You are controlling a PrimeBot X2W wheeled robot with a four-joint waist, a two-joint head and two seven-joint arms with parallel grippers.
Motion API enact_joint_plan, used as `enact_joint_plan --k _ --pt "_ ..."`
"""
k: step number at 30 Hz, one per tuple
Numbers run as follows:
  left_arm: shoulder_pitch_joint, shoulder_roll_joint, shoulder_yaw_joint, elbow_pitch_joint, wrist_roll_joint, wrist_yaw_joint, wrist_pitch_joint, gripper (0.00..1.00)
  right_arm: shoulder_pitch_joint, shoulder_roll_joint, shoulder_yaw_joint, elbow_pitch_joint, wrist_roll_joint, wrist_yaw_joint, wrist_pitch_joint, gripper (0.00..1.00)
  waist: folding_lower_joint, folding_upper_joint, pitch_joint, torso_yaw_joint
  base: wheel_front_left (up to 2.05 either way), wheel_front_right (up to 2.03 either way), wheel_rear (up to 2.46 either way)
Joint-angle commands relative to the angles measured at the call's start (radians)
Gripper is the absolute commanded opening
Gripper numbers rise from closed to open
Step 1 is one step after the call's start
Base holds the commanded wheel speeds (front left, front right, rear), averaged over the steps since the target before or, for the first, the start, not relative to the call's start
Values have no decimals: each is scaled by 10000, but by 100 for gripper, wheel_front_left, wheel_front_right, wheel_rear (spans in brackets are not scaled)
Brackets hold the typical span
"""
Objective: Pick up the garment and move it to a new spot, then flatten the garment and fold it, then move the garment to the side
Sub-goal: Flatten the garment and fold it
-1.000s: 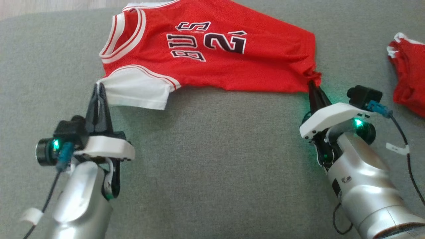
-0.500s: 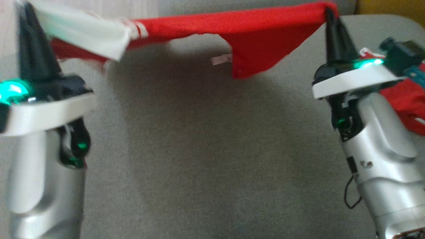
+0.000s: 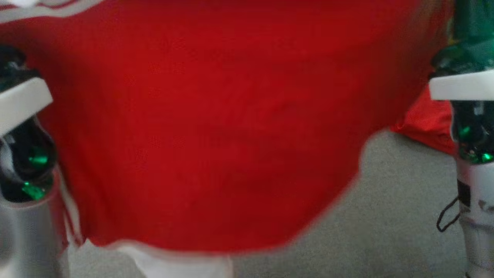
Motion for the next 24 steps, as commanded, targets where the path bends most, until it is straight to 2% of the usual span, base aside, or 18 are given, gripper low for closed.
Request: enact_joint_plan --k 1,5,9,10,13,16,20,24 --pt "-678 551 455 -332 46 178 541 0 50 359 -213 -779 -269 65 650 0 3 -1 184 32 0 0 0" --pt "-1170 921 241 376 14 246 1641 0 -63 729 -622 -1109 -861 65 1632 0 3 -1 874 132 0 0 0" --pt "-2387 1172 -37 1987 -85 14 2152 0 -1096 933 -844 -330 -1111 65 1980 0 3 -1 2046 286 0 0 0" --pt "-2387 1172 -37 1987 -85 14 2152 0 -1096 933 -844 -330 -1111 65 1980 0 3 -1 2046 286 0 0 0" --pt "-3857 1454 -225 3796 112 -328 1997 0 -2558 784 -757 1029 -1348 65 1750 0 3 -1 2983 370 0 0 0" --pt "-5635 1621 -385 5685 440 -597 1404 0 -4321 512 -471 2768 -1628 65 1126 0 3 -1 3739 492 0 0 0" --pt "-7626 1662 -520 7777 800 -794 366 0 -6442 429 -513 4927 -1922 65 -72 0 3 -1 4249 672 0 0 0" --pt "-8404 1563 -767 9453 1023 -1005 -445 0 -7391 363 -399 6726 -2247 65 -1140 0 3 -1 4356 877 0 0 0"
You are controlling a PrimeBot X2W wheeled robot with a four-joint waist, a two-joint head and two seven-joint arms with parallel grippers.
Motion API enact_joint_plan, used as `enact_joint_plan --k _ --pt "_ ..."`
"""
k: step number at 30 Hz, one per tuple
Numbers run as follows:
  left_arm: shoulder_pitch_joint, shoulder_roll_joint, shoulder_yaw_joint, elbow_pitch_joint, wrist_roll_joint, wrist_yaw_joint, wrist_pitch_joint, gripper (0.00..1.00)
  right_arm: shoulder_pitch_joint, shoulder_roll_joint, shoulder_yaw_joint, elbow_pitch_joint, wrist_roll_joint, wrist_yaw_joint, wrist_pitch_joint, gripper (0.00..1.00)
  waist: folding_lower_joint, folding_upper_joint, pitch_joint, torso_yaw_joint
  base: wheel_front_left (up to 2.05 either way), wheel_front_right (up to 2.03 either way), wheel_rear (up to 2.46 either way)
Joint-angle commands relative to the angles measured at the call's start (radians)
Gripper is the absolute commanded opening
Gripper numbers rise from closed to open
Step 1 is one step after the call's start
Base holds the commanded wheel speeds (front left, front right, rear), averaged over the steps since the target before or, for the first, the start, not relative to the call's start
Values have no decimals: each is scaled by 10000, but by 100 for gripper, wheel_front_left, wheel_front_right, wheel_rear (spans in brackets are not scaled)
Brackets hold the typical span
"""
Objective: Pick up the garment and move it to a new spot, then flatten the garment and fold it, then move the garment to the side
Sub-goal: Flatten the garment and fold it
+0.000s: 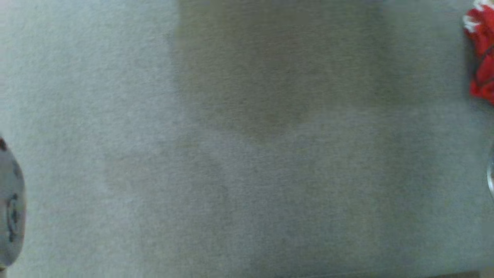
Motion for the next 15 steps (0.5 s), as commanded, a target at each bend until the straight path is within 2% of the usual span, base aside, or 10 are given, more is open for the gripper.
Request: enact_joint_plan --k 1,9,15 --pt "-138 432 28 103 59 -91 -209 0 -55 58 142 206 -81 65 -241 0 -6 1 141 261 0 0 0" --pt "1636 -115 -747 1763 115 -755 -1134 0 1245 -213 1284 2699 258 65 -749 0 -6 1 -110 643 0 0 0" --pt "3760 -179 -1185 2084 174 -949 -1419 0 2645 -494 2619 3515 1040 65 -349 0 -6 1 -584 740 0 0 0"
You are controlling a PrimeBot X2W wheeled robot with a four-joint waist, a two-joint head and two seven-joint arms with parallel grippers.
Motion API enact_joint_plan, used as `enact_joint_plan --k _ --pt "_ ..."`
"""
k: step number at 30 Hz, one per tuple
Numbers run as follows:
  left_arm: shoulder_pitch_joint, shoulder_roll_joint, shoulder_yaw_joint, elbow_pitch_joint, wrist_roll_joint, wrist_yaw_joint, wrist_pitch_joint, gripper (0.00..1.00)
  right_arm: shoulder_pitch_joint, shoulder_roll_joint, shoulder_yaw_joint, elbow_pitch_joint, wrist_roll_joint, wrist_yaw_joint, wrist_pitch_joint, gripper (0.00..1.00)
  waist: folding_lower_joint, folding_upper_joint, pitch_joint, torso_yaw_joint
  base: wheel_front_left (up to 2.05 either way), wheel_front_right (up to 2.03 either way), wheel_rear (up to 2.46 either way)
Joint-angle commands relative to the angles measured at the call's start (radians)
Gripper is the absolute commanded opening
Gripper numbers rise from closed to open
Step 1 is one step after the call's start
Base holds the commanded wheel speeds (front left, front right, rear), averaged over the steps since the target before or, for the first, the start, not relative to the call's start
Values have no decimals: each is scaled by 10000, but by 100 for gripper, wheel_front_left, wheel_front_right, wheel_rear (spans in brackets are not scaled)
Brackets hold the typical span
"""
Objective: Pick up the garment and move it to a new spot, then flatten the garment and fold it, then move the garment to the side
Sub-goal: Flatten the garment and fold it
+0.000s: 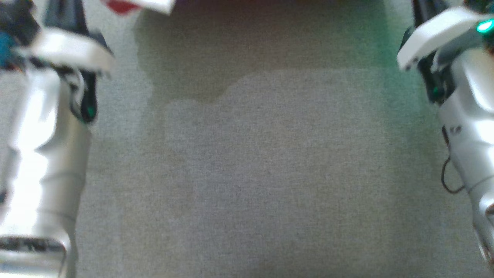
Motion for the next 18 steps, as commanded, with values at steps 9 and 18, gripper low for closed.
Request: enact_joint_plan --k 9,18 --pt "2979 881 -544 -1193 555 -9 -207 0 1736 -1018 2743 -1062 1967 65 1597 0 1 0 -1481 -50 0 0 0" --pt "5526 1198 -569 -2693 273 349 358 0 3078 -2001 4423 -2431 3589 65 2639 0 1 0 -2709 -284 0 0 0"
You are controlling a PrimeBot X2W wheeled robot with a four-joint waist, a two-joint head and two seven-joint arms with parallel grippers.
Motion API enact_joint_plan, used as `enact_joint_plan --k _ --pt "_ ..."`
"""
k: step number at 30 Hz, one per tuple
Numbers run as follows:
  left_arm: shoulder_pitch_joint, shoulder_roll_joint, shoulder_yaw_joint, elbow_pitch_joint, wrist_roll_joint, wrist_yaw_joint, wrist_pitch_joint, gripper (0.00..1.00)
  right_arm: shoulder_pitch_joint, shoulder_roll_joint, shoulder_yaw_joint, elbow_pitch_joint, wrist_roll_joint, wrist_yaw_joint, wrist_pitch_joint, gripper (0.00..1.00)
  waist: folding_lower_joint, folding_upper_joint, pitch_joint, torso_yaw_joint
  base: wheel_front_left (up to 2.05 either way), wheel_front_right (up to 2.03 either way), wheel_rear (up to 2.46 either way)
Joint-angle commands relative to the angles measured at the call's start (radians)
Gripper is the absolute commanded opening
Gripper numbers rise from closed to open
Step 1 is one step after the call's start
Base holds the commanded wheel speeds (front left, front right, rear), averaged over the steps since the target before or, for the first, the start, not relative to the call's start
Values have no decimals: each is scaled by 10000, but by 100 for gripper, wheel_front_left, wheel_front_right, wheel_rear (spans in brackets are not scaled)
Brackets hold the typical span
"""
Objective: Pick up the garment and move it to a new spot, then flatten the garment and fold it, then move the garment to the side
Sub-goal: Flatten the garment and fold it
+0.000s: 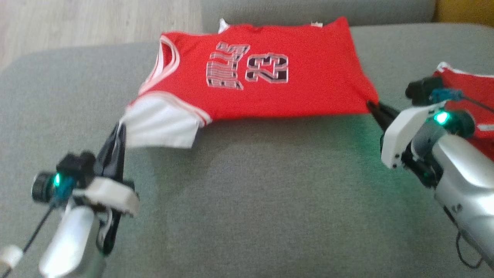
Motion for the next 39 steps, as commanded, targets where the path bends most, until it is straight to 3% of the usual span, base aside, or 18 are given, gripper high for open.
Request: enact_joint_plan --k 1,13,20,27,39 --pt "93 509 437 -625 -122 146 75 0 154 -339 167 -423 261 65 63 0 3 -1 -442 -163 0 0 0" --pt "3433 1105 808 -4387 -612 1154 1336 0 1886 -1762 828 -2386 2052 65 972 0 3 -1 -1499 -299 0 0 0" --pt "4115 1352 797 -5896 -481 1606 1953 0 2502 -2253 504 -3470 2420 65 1187 0 3 -1 -1528 -351 0 0 0" --pt "3464 1616 759 -5958 -363 1562 2394 0 2361 -2080 47 -3572 2018 65 1319 0 3 -1 -1233 -478 0 0 0" --pt "1324 2123 435 -4729 -29 1000 3200 0 1363 -1371 -499 -3000 1282 65 1665 0 3 -1 -21 -573 0 0 0"
